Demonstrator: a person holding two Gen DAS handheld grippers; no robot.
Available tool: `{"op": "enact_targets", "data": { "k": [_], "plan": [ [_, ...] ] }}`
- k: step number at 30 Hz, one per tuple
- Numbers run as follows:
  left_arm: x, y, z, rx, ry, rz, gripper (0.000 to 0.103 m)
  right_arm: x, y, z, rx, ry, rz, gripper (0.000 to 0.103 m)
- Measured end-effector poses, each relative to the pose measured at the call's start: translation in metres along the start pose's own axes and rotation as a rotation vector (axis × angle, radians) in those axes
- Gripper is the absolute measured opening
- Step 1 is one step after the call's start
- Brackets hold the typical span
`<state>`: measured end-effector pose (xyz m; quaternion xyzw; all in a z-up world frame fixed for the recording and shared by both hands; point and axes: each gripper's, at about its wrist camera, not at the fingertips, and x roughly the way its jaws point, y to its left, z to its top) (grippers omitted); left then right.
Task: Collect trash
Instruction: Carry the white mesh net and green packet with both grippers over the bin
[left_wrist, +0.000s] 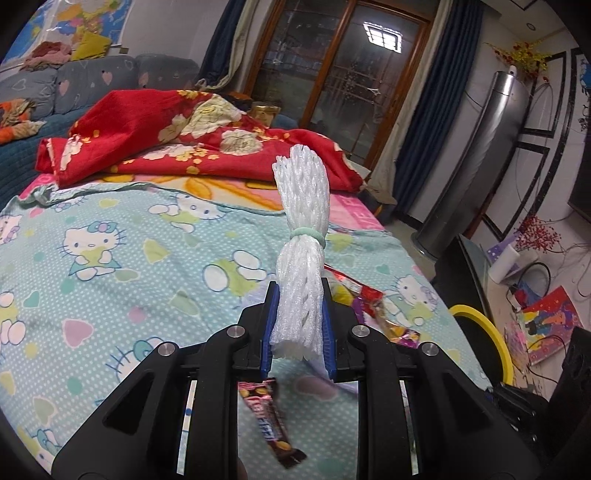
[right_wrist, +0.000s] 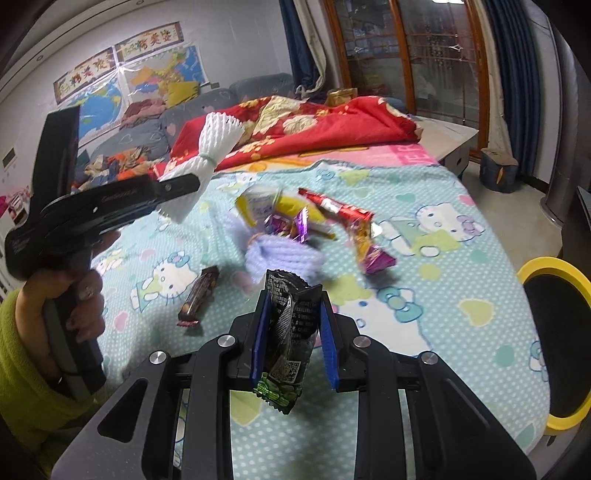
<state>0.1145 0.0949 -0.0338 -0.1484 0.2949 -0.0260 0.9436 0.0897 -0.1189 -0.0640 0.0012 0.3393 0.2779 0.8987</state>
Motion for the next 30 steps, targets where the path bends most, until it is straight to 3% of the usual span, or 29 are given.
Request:
{"op": "enact_targets", "data": {
  "k": [30],
  "plan": [
    [-0.01, -0.073, -0.02, 0.098, 0.042, -0.169, 0.015, -0.039, -0.082, 0.022, 0.167, -0.138, -0.156, 0.024]
  ]
}}
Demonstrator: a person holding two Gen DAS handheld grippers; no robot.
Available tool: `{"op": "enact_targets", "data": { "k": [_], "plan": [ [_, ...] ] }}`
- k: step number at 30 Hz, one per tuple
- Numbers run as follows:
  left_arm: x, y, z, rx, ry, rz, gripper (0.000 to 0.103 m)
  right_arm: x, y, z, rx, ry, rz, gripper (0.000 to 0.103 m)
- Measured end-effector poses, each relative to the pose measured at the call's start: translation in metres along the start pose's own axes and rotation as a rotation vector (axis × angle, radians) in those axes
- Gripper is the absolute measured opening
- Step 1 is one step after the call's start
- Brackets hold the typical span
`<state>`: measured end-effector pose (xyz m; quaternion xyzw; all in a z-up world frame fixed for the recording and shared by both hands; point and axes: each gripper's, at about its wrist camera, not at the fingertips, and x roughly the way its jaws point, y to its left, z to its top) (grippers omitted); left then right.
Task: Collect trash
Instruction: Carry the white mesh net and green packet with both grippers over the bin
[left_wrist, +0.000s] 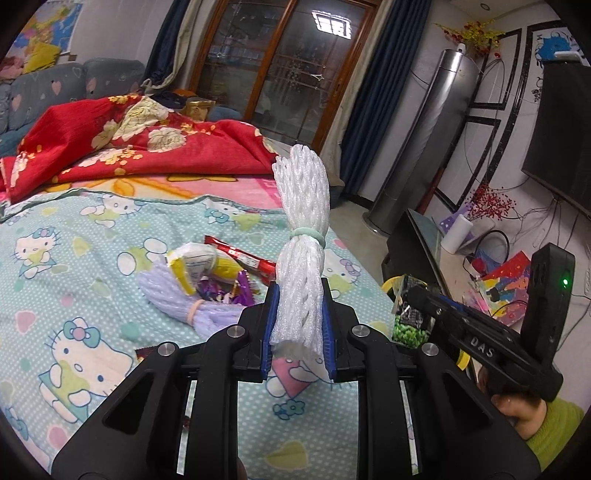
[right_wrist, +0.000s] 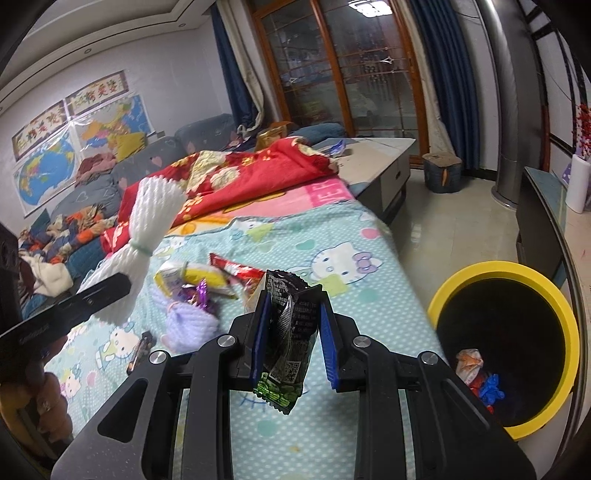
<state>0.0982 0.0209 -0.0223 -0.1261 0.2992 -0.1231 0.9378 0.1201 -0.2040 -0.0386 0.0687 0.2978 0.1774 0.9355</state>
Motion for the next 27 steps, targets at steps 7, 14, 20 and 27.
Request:
{"op": "enact_targets", "data": {
  "k": [7, 14, 20, 27],
  "plan": [
    [0.002, -0.012, -0.003, 0.013, 0.008, -0.024, 0.015, -0.004, -0.02, 0.005, 0.033, -0.019, -0.032, 0.024],
    [0.009, -0.027, -0.006, 0.032, 0.025, -0.049, 0.015, -0.009, -0.039, 0.01, 0.059, -0.043, -0.074, 0.024],
    [0.02, -0.042, -0.01, 0.053, 0.056, -0.079, 0.015, -0.014, -0.06, 0.014, 0.087, -0.064, -0.114, 0.024],
    [0.037, -0.069, -0.015, 0.099, 0.095, -0.121, 0.015, -0.024, -0.088, 0.018, 0.129, -0.095, -0.171, 0.024]
  ]
}}
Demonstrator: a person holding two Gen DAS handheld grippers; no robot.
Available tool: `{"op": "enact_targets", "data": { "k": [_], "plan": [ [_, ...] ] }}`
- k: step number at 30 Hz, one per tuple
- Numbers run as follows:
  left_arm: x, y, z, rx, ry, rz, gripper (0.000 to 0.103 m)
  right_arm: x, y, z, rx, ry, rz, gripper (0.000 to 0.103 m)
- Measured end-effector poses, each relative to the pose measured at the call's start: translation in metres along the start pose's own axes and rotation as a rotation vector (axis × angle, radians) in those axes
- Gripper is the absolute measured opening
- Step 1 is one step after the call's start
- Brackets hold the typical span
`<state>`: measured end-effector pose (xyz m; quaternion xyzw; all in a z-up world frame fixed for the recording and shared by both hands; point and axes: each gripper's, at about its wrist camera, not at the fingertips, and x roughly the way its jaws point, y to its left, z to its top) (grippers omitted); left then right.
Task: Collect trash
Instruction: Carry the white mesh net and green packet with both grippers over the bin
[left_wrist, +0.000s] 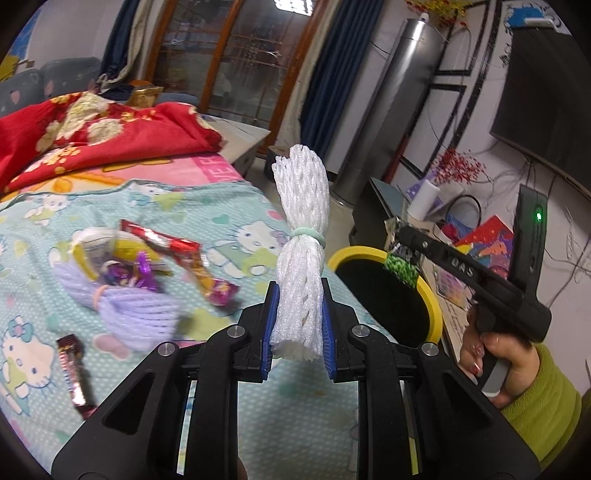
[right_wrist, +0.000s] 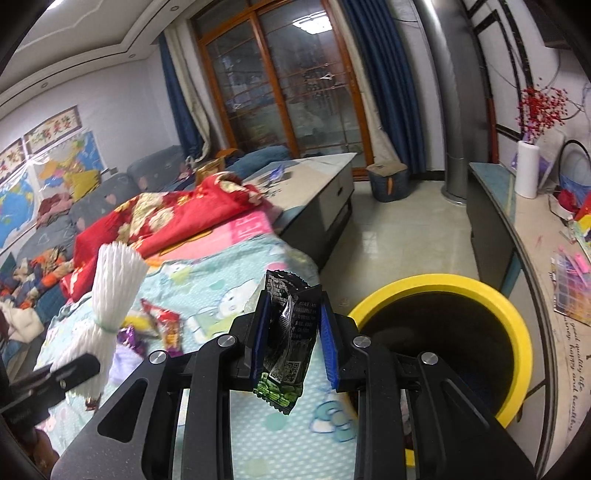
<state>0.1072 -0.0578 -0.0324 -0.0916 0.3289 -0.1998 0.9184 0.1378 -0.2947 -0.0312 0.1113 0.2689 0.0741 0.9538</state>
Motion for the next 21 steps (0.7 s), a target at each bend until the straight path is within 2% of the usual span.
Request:
{"op": "enact_targets", "data": {
  "k": [9, 21],
  "plan": [
    [0.025, -0.035, 0.0, 0.074, 0.047, -0.05, 0.015, -0.001, -0.04, 0.007, 0.062, -0.016, -0.081, 0.024],
    [0.063, -0.068, -0.005, 0.144, 0.112, -0.077, 0.015, -0.006, -0.095, 0.004, 0.156, -0.018, -0.158, 0.024]
  ]
}}
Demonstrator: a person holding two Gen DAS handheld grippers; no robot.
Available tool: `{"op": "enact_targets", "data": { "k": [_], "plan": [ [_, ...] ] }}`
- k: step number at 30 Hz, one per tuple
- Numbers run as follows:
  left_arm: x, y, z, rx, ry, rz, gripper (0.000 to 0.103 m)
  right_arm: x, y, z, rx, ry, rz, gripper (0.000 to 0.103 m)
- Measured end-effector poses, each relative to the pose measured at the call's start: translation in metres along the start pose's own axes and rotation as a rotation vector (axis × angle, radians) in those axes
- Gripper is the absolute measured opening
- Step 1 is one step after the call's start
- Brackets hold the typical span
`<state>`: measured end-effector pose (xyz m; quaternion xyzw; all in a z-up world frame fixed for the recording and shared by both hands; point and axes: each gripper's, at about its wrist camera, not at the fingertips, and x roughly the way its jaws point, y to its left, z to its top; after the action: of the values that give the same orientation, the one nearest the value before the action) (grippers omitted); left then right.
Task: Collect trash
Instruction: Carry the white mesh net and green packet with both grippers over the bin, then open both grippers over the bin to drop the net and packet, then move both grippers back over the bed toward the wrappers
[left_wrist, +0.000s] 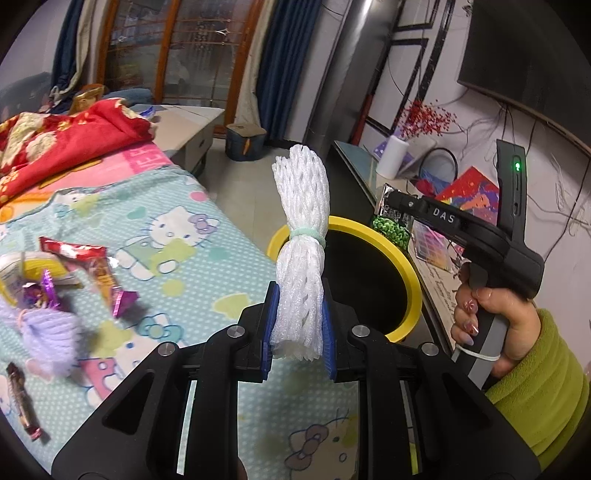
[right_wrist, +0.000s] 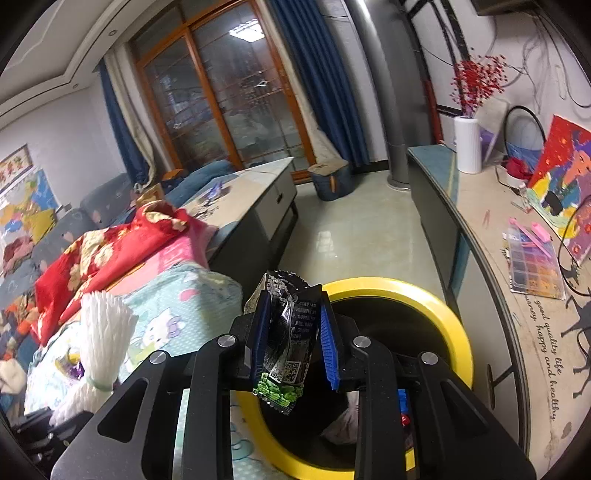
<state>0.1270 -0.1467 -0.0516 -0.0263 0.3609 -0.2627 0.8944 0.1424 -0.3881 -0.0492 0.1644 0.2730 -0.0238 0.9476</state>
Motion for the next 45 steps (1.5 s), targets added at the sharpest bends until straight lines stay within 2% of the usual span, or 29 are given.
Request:
{"op": "enact_targets", "data": {
  "k": [14, 21, 31, 32, 34, 35, 36, 37, 39, 45],
  "plan": [
    [0.048, -0.037, -0.001, 0.077, 0.08, -0.04, 0.015, 0.019, -0.054, -0.006, 0.082, 0.045, -0.074, 0.025],
    [0.072, -0.047, -0.001, 0.091, 0.126, -0.04, 0.015, 0.029, -0.072, -0.01, 0.108, 0.085, -0.077, 0.026],
    [0.097, -0.06, 0.005, 0.109, 0.155, -0.052, 0.015, 0.03, -0.083, -0.01, 0.136, 0.098, -0.068, 0.028],
    [0.098, -0.061, 0.006, 0.112, 0.15, -0.051, 0.019, 0.03, -0.083, -0.008, 0.135, 0.099, -0.063, 0.03],
    [0.099, -0.061, 0.01, 0.106, 0.134, -0.045, 0.035, 0.029, -0.083, -0.007, 0.129, 0.099, -0.055, 0.033],
    [0.098, -0.06, 0.011, 0.098, 0.125, -0.041, 0.054, 0.029, -0.083, -0.007, 0.128, 0.097, -0.055, 0.041],
    [0.096, -0.057, 0.013, 0.079, 0.113, -0.046, 0.06, 0.028, -0.082, -0.007, 0.128, 0.092, -0.055, 0.048],
    [0.093, -0.054, 0.014, 0.062, 0.102, -0.055, 0.068, 0.027, -0.082, -0.006, 0.128, 0.09, -0.054, 0.049],
    [0.088, -0.049, 0.016, 0.038, 0.078, -0.05, 0.091, 0.027, -0.081, -0.006, 0.125, 0.09, -0.055, 0.05],
    [0.071, -0.033, 0.019, -0.012, 0.032, -0.047, 0.092, 0.02, -0.073, -0.005, 0.097, 0.066, -0.07, 0.055]
  ]
}}
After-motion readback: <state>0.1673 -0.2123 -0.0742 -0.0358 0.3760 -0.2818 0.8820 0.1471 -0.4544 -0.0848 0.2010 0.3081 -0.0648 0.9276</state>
